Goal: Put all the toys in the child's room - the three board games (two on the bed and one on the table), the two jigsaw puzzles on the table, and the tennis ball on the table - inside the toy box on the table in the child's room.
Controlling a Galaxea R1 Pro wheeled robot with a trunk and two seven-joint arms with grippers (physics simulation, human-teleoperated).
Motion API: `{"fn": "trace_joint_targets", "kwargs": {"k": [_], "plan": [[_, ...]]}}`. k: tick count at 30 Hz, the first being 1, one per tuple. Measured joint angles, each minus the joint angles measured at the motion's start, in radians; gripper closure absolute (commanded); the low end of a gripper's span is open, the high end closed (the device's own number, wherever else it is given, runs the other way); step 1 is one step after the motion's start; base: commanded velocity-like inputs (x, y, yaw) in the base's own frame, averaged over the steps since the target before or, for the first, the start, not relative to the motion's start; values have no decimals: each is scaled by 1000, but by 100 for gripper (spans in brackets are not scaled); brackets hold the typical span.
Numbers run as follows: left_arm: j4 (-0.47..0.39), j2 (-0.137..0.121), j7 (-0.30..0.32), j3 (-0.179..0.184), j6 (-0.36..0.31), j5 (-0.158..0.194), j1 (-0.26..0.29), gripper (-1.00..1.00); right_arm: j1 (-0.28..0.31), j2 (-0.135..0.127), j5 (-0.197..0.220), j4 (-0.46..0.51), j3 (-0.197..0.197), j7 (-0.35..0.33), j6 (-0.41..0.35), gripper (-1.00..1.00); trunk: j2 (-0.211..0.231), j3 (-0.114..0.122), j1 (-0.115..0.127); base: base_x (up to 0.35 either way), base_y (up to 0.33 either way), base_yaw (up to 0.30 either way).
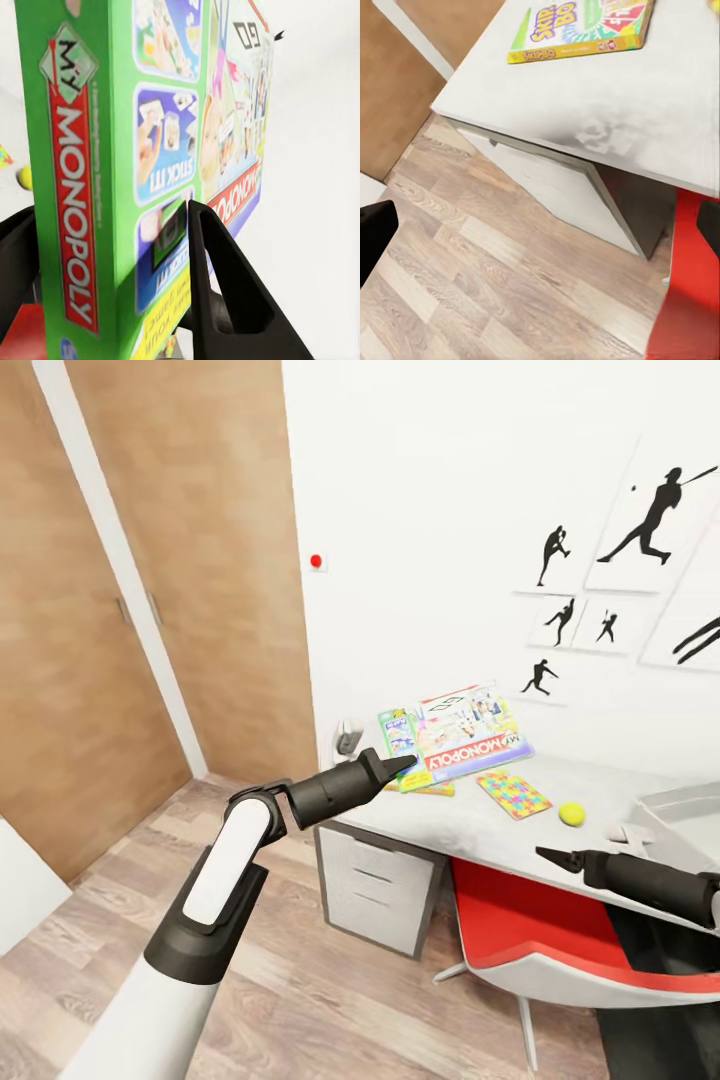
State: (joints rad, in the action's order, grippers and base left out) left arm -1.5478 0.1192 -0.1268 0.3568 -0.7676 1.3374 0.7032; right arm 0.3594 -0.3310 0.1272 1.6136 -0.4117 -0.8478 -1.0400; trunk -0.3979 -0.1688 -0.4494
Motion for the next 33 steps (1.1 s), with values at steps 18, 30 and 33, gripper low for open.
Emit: {"fn": "trace_joint_targets", "kwargs": {"k": [18,30,33], "plan": [[0,4,-87,11,0,-8,1,100,0,0,7,0,-3,0,0,-100,0,22,0,0,0,-204],[0,2,-90,12,3,-8,0,100,0,-2,8,0,-3,0,0,-100,0,38,0,0,0,-175],[0,2,-90,12,4,-7,0,100,0,-2,8,0,-3,0,0,-100,0,43,0,0,0,-181]]}}
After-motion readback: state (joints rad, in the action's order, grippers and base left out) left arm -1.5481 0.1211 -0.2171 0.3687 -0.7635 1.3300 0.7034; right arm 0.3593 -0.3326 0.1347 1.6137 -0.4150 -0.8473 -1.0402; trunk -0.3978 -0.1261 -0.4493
